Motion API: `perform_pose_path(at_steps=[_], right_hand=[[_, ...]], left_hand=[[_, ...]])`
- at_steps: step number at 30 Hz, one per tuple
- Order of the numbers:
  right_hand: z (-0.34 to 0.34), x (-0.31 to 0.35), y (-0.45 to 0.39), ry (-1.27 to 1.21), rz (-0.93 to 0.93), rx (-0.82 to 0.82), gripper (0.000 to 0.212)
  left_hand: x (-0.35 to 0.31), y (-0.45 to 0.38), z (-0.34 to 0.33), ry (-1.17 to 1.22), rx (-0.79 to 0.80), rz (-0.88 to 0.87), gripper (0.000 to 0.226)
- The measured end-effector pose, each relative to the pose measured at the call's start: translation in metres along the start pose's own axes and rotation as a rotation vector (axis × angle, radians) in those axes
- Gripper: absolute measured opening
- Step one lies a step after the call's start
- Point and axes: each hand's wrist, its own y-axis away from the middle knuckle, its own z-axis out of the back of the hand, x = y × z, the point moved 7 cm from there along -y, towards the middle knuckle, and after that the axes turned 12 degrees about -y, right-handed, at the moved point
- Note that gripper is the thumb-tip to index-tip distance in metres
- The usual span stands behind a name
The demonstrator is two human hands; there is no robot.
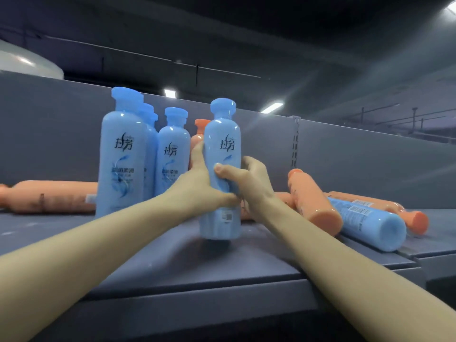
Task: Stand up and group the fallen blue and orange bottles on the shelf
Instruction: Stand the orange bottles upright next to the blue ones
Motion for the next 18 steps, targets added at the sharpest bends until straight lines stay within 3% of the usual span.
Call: perform_pose_path(at_steps=[5, 12, 16, 18], right_hand=[[-0.030, 0.002, 0.002, -0.019, 0.014, 0.085, 0.024], [-0.064, -0.006, 0.000, 0.107, -0.056, 0.198, 0.027], [-0.071, -0.009, -0.009, 0.171, -0.038, 0.182, 0.015], [-0.071, -0.010, -0.014, 0.193, -0.011, 0.150, 0.019]], left_hand=[[0.012, 0.008, 0.028, -0.020, -0.128, 0.004, 0.105], [0.035, 0.016, 0.048, -0.065, -0.179, 0.024, 0.111], [0.044, 0.015, 0.050, -0.093, -0.193, 0.003, 0.113], [0.046, 0.012, 0.051, -0.129, -0.220, -0.016, 0.114]])
